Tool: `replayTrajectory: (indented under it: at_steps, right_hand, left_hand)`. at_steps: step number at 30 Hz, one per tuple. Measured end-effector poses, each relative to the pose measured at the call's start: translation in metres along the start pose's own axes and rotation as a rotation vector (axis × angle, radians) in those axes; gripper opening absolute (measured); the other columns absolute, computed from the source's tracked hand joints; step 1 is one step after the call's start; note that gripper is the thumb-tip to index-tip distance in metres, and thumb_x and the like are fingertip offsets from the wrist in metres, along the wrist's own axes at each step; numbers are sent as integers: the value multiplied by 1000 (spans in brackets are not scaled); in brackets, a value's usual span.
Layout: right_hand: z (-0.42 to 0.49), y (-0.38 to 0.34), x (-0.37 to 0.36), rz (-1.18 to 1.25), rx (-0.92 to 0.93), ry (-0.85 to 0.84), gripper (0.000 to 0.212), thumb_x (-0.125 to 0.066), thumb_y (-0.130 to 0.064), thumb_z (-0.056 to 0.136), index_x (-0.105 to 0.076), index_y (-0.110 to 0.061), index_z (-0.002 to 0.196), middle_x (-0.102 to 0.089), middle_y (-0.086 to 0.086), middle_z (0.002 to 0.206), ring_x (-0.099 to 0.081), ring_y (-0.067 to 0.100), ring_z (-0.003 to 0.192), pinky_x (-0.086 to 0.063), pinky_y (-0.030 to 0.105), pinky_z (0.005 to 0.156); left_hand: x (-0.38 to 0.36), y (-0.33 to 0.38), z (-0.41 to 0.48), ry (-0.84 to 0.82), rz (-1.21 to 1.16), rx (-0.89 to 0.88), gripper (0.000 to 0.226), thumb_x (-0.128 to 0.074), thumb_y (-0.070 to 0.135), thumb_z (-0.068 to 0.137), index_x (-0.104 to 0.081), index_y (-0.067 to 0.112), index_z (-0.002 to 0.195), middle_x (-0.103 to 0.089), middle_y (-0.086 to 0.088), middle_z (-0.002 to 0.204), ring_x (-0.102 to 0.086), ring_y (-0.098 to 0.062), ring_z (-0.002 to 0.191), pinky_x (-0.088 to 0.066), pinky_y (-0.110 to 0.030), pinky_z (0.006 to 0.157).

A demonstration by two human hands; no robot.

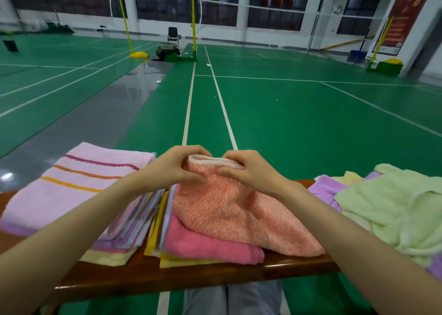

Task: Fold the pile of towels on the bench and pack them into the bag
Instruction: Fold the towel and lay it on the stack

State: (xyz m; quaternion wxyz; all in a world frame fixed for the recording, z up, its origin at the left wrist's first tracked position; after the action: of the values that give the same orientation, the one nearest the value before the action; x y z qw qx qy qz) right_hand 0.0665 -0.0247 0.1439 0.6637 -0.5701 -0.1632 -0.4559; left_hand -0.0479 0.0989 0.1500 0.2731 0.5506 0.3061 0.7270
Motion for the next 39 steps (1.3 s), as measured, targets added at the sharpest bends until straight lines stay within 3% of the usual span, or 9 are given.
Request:
replayTrajectory:
  at_steps: [5,8,10,16,20,23,30,34,39]
  right_hand:
    - [-9,-7,6,85,118,102,36,-69,-32,82,-41,-37,103,-52,-10,75,-51,15,56,-41,29,59]
    - [-13,-11,8,31,166,100,38,-66,-33,81,-45,-44,110,-52,-20,84,-54,1,66,-46,26,69]
    - [-14,-8,9,-1,134,61,32,-68,-37,80,-50,-44,105,-56,-21,86,-54,-6,72,-43,20,72]
    - [-21,0,31,36,26,-17,29,-75,-25,78,-54,-40,89,-62,3,77,-51,9,64,-42,22,64]
    - [-29,10,42,-25,-63,-146,18,-73,-18,78,-64,-33,79,-61,-12,75,-53,0,68,-40,15,65]
    - [-38,28,42,-78,-178,-248,25,-71,-14,78,-64,-37,72,-61,-17,69,-55,-3,64,-42,14,60]
    - [-62,67,64,-86,-335,-180,8,-72,-37,61,-65,-36,58,-54,-15,56,-46,1,55,-35,22,57]
    - [-78,83,89,-23,-388,-42,15,-82,-25,67,-69,-20,62,-53,-6,58,-45,6,57,-33,24,58]
    - [-93,101,104,32,-427,147,13,-73,-17,78,-67,-12,68,-59,-3,64,-49,-1,57,-38,14,60]
  left_hand:
    - [11,5,-4,190,-168,-37,20,-71,23,72,-67,14,89,-65,-3,71,-55,-9,63,-45,-13,59]
    - [16,3,-7,271,-186,-42,13,-63,24,73,-68,15,81,-64,3,66,-56,-6,61,-44,-12,57]
    - [21,-1,-8,331,-206,-29,7,-63,23,76,-69,19,74,-65,10,66,-57,0,63,-44,-10,60]
    - [30,-16,-8,453,-247,73,13,-60,7,87,-68,15,80,-66,9,65,-59,0,64,-46,-9,61]
    - [33,-25,-6,520,-274,166,6,-59,6,88,-65,5,86,-62,-6,73,-58,4,55,-47,-9,54]
    - [31,-36,-7,556,-262,237,7,-60,4,88,-64,6,82,-60,-5,69,-56,5,50,-44,-8,48]
    - [32,-54,-8,630,-132,370,7,-64,9,86,-66,3,86,-57,-2,65,-51,-11,61,-44,-21,54]
    - [32,-54,-5,645,-90,375,6,-64,10,86,-65,5,85,-57,0,65,-51,-10,62,-41,-24,57]
    - [30,-57,-4,641,-128,393,8,-65,10,85,-66,2,87,-57,-2,66,-52,-12,62,-42,-25,59]
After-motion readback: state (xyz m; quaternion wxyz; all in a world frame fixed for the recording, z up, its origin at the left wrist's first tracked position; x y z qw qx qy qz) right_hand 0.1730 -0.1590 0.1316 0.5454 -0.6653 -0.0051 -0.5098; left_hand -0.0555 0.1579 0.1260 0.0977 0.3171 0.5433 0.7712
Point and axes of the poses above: each hand's wrist, its own z-axis towards the middle knuckle, its own x-axis out of the back of the hand, y = z × x, the point moved 4 cm from there along z, towards the middle knuckle
